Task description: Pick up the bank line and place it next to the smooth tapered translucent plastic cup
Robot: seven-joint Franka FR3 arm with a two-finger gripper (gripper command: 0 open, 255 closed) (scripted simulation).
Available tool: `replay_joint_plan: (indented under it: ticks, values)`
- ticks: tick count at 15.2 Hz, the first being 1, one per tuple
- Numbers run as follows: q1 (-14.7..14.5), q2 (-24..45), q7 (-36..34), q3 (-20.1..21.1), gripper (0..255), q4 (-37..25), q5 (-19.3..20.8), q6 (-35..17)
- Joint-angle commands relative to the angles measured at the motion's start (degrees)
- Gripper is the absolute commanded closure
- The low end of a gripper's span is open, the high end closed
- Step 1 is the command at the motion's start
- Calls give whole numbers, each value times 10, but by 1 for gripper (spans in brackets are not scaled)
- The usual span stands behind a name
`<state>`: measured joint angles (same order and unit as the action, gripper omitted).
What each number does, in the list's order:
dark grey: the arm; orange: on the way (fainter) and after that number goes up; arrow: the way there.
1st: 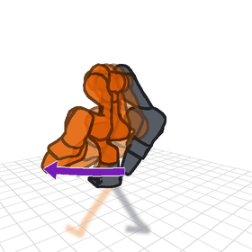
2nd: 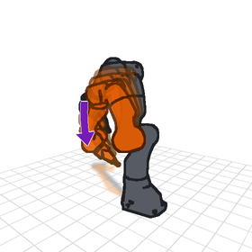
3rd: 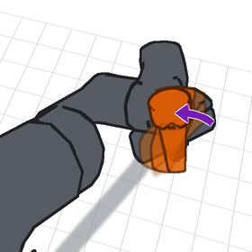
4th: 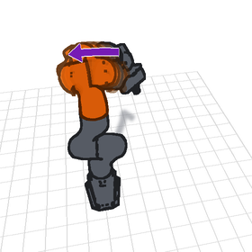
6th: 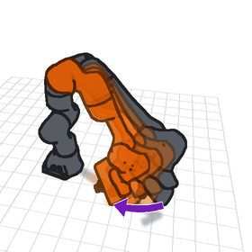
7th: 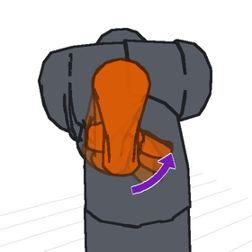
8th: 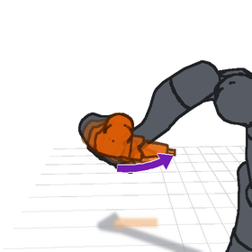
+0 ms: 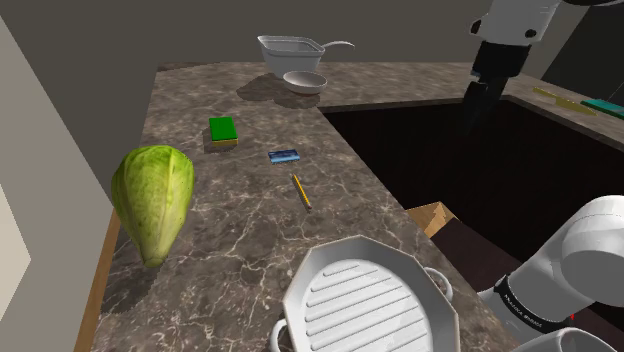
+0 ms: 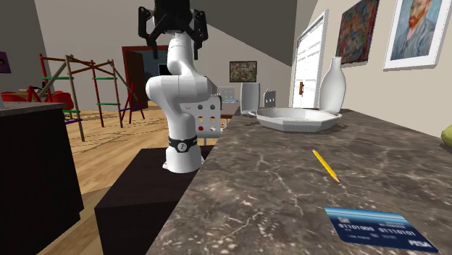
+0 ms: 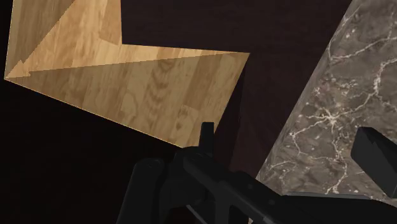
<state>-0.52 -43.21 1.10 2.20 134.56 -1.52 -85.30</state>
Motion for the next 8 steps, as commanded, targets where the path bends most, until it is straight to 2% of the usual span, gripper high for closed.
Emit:
replay_joint_plan:
  ticks: [1,8]
  values:
    - [0,0,0,0,0,0,0,0]
    - [-37,78,135,-47,0,40,-11,-178]
